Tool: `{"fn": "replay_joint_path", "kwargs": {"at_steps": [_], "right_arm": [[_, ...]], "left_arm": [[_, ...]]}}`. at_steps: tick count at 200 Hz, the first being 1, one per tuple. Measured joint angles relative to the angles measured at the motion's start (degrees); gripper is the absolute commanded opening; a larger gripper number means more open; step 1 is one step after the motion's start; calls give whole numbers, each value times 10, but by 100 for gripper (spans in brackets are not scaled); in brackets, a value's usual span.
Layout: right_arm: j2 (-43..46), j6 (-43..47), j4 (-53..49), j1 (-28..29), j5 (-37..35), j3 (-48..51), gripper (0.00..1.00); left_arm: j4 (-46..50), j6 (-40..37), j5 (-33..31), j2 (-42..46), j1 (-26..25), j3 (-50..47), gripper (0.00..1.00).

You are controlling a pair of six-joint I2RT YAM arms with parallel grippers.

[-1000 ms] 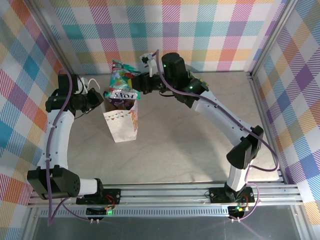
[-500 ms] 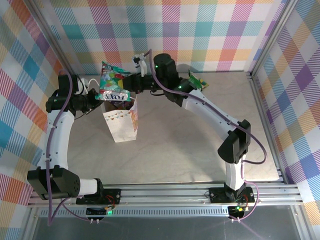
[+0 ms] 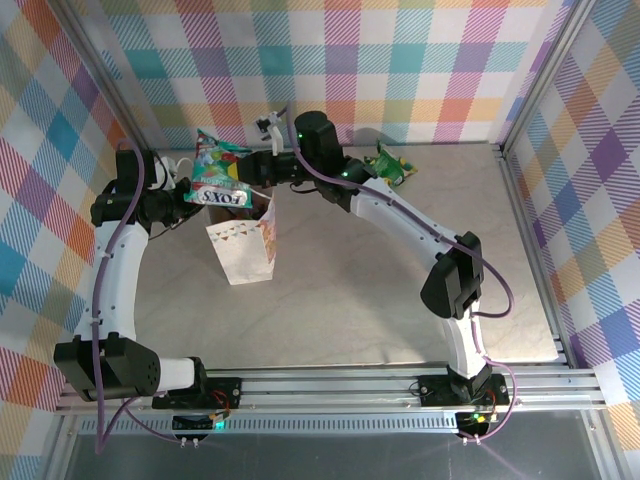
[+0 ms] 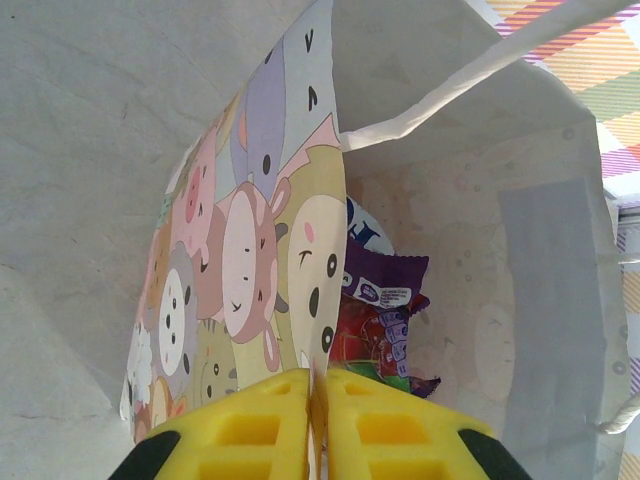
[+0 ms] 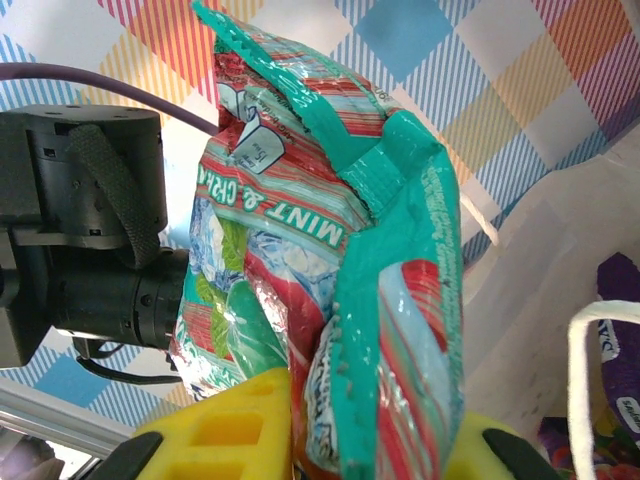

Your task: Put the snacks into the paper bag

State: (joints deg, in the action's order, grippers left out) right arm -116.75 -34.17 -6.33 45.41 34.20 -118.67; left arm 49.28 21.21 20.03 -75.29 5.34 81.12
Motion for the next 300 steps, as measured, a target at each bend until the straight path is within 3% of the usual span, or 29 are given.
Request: {"fn": "replay_joint_path", "kwargs": {"at_steps": [104,216,300], "right_arm": [[-46,-19,-13,9,-4,-38,19],[-47,81,-158,22,-164,-56,18],[-47,132,-202,27,-253,-56,19]], "left_arm": [[3,0,-16,5,0,-3,11],[8,0,-16,8,0,-3,11],[14,-1,-16,9,0,-3,12]]}}
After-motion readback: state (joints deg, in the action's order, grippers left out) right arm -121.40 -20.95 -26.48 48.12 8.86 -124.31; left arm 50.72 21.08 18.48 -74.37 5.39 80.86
